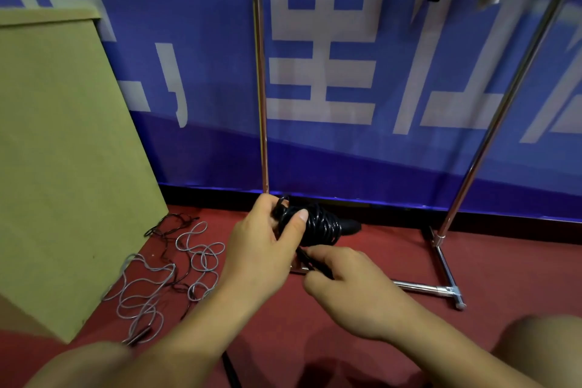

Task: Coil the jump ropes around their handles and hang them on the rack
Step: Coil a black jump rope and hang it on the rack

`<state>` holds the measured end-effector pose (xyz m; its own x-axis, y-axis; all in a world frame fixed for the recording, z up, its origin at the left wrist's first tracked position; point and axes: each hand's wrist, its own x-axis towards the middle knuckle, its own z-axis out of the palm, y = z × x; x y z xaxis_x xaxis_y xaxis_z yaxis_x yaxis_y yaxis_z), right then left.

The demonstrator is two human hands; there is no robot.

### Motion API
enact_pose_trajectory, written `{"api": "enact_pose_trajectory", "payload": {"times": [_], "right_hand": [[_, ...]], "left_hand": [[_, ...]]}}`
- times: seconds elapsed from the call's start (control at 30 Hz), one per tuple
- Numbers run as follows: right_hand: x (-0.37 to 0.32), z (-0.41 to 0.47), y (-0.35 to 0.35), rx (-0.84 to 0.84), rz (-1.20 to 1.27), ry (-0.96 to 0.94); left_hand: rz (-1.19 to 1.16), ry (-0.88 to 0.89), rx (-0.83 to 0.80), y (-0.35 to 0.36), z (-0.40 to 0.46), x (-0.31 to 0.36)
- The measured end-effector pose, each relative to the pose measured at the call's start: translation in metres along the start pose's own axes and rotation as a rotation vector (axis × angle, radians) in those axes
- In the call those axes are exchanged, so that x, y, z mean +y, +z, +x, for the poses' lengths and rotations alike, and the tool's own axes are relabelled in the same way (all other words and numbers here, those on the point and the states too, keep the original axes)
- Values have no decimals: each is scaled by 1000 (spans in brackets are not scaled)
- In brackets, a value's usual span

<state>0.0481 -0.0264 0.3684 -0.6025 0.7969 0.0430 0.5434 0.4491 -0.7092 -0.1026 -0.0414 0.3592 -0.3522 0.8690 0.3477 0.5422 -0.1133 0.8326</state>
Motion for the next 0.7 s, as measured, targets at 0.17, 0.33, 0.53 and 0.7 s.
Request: {"api": "enact_pose_trajectory", "payload": {"times": [0.17,0.33,0.53,0.7], "right_hand": [[1,-5,-7,50,-133,-38],[1,-8,-16,-14,-222,-70],[4,-7,-25,-51,-218,-13],[2,-7,-38,13,-67,74]], "left_hand": [[134,90,-67,-1,-4,-6],[121,35,-119,0,1,-7],[91,-52,-178,0,8,-8],[68,-85,-275,-8,9,-13]]}}
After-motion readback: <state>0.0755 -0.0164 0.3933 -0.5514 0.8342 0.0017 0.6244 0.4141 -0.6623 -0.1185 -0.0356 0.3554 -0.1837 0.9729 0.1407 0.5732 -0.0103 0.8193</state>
